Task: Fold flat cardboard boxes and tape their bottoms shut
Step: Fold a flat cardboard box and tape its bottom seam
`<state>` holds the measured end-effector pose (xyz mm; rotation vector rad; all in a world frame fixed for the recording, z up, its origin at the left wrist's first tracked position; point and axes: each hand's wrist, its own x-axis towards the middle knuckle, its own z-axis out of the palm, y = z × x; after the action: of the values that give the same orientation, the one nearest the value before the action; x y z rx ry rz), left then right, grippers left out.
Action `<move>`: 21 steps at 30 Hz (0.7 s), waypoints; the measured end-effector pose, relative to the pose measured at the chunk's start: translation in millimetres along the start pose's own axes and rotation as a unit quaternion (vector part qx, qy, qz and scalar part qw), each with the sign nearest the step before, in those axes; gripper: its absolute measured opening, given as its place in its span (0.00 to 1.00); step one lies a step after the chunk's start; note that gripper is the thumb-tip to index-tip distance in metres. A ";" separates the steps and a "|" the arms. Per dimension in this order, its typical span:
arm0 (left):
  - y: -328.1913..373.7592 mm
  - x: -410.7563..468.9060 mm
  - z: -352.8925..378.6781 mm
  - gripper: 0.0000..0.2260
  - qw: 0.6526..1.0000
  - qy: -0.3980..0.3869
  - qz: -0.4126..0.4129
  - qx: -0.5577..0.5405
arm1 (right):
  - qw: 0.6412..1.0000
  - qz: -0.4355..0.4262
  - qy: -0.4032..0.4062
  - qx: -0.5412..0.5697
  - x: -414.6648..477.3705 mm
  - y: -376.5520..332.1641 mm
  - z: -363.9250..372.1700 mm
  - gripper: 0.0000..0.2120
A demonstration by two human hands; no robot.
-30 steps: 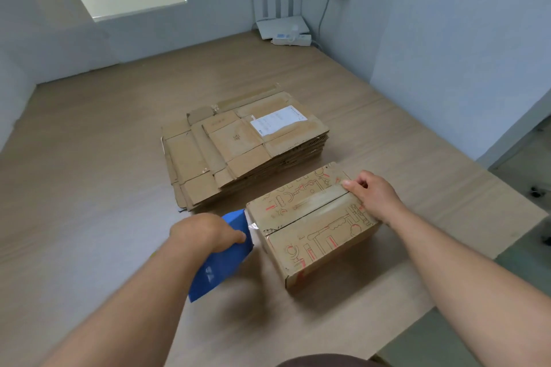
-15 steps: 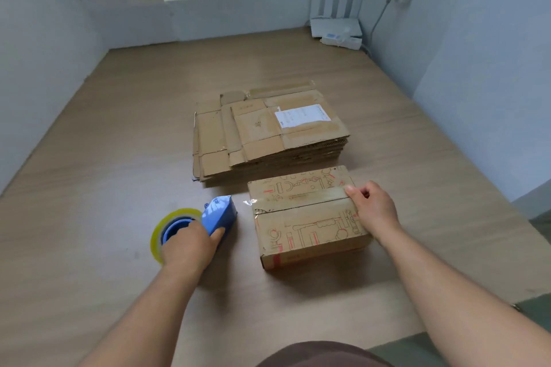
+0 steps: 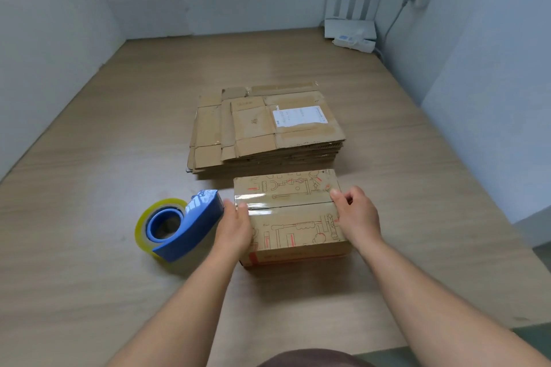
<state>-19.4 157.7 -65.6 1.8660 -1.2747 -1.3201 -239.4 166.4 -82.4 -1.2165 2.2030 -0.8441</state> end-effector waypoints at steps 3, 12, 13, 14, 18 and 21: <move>1.8 -7.0 -10.0 0.13 0.994 -0.042 -0.070 -0.070 | 0.999 -0.021 -0.027 0.013 7.7 2.9 -1.8 0.17; -37.7 -54.0 -38.8 0.42 0.981 -0.168 -0.062 0.082 | 0.948 -0.158 -0.174 -0.216 59.5 -37.4 -5.6 0.29; -37.9 -57.1 -33.1 0.39 0.982 -0.134 -0.034 0.129 | 0.948 -0.146 -0.157 -0.235 60.1 -45.1 1.2 0.36; -37.2 -61.2 -25.9 0.37 0.977 -0.099 -0.010 0.188 | 0.951 -0.130 -0.143 -0.242 58.5 -52.2 8.8 0.41; -35.4 -81.6 4.6 0.37 0.978 0.021 -0.019 0.205 | 0.955 -0.093 -0.144 -0.244 39.4 -69.6 34.5 0.50; -39.1 -87.7 14.1 0.36 0.980 0.069 -0.023 0.187 | 0.942 -0.118 -0.158 -0.272 18.6 -63.1 37.2 0.48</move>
<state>-24.1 254.7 -65.5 2.2099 -1.4927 -1.0007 -188.0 113.7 -65.4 -1.7591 2.1051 -0.0820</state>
